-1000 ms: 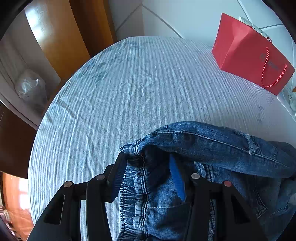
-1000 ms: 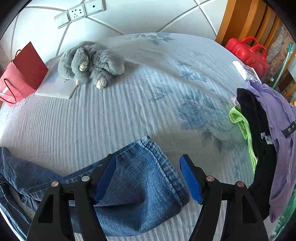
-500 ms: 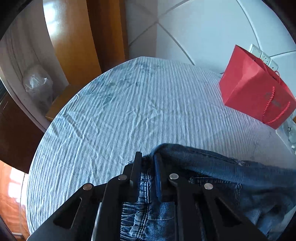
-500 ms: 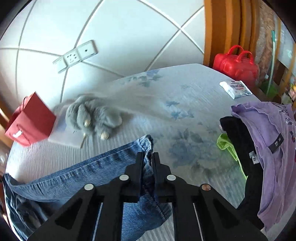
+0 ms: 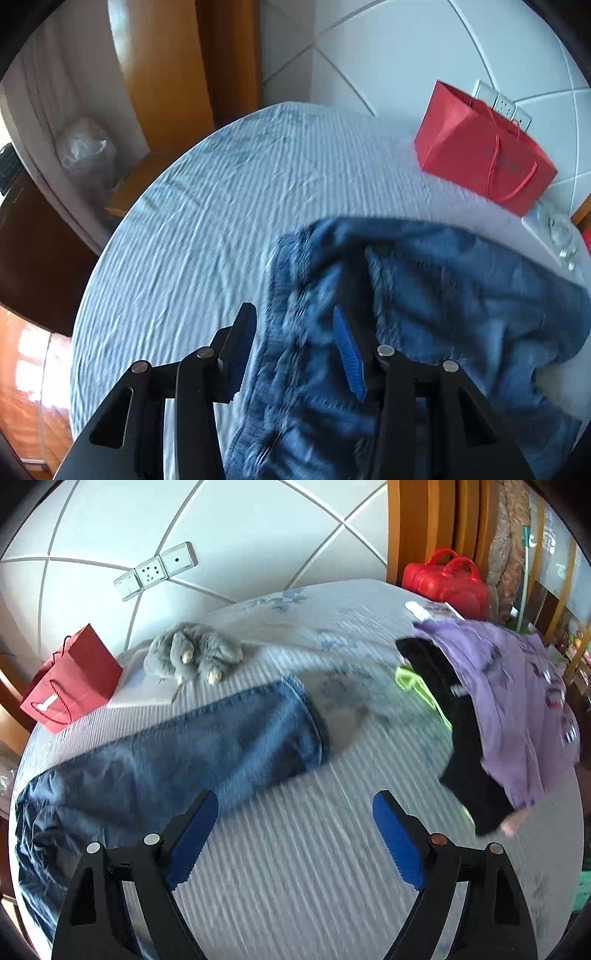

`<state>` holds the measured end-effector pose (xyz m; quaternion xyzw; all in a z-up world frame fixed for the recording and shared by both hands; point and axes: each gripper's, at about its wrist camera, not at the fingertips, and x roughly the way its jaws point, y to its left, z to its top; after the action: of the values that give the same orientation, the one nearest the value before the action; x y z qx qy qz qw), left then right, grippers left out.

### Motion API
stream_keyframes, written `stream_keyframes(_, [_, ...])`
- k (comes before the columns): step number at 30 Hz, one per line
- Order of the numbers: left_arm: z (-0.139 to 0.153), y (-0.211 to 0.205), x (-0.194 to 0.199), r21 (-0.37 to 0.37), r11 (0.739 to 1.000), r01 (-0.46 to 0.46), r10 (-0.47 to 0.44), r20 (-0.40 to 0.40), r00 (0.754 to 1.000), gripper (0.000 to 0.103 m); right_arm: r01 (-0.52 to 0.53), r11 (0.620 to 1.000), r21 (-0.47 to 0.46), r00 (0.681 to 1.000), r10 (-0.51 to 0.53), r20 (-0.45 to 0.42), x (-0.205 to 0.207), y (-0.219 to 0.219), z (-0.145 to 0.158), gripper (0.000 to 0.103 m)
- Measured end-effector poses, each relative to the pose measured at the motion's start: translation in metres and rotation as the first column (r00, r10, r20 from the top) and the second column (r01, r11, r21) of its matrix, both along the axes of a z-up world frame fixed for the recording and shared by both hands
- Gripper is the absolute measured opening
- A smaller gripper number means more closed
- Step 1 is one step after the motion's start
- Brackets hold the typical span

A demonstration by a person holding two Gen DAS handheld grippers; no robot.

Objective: Fold clothes

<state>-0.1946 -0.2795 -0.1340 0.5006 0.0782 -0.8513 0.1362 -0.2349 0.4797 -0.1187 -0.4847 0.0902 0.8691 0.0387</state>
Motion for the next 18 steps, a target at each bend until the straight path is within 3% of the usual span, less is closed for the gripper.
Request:
stream_keyframes(4, [-0.022,-0.001,0.051,0.03,1.0,0.004,-0.006,0.065,0.998,0.044,0.043,0.998,-0.051,0.998,-0.041,0.053,0.061,0.012,-0.011,0.085])
stream_keyframes(9, [-0.041,0.002,0.084,-0.006,1.0,0.026,-0.025,0.104,0.994,0.044,0.115,0.993,-0.015,0.987,-0.113,0.111,0.124,0.028,-0.022,0.085])
stream_keyframes(15, [-0.059,0.006,0.087,-0.012,0.998,0.054,-0.052,0.12,0.991,0.045,0.272,0.962,0.009,0.95,-0.27,0.155,0.192,0.076,-0.033,0.086])
stream_keyframes(18, [-0.062,0.005,0.087,-0.025,0.998,0.052,-0.048,0.123,0.991,0.053,0.319,0.948,0.015,0.933,-0.316,0.171,0.211,0.099,-0.041,0.086])
